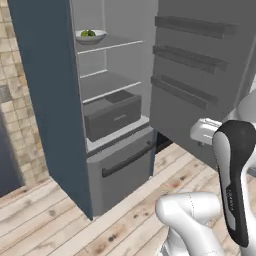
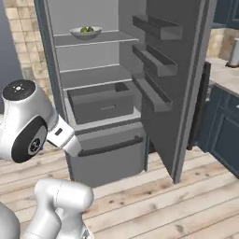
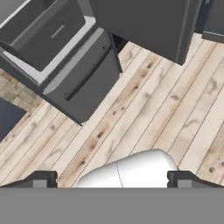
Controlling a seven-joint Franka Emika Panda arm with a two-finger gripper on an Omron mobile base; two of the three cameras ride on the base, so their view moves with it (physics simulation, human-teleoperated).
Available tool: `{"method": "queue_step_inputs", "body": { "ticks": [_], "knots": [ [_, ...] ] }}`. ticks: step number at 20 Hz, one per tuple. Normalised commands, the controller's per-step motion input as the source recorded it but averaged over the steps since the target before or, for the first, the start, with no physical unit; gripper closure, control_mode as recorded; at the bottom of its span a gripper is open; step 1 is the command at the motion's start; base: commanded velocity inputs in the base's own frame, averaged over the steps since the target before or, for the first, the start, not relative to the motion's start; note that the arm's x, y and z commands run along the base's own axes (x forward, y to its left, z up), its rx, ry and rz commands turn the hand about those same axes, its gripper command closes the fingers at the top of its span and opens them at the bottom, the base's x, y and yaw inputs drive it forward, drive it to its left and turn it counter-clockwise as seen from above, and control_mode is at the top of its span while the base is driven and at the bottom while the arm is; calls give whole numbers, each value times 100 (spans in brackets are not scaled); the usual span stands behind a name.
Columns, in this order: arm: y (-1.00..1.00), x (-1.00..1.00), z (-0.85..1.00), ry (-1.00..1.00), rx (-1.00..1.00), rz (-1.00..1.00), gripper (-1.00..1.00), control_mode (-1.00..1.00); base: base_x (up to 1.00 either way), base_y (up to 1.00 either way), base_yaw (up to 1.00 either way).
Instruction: Place the bowl with the avocado and broccoli on the top shelf of the fridge. Place the bowl with the chicken drumstick and fish on the second highest shelf of the fridge.
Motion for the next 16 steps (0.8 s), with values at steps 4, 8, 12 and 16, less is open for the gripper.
{"method": "queue_step_inputs", "body": {
  "ticks": [4, 8, 12, 16],
  "knots": [
    [0, 0, 0, 0, 0, 0, -100, 100, -49, 18, -90],
    [0, 0, 0, 0, 0, 0, -100, 100, -43, 13, -92],
    [0, 0, 0, 0, 0, 0, -100, 100, -28, 1, -90],
    [0, 0, 0, 0, 0, 0, -100, 100, -7, -36, -77]
  ]
}}
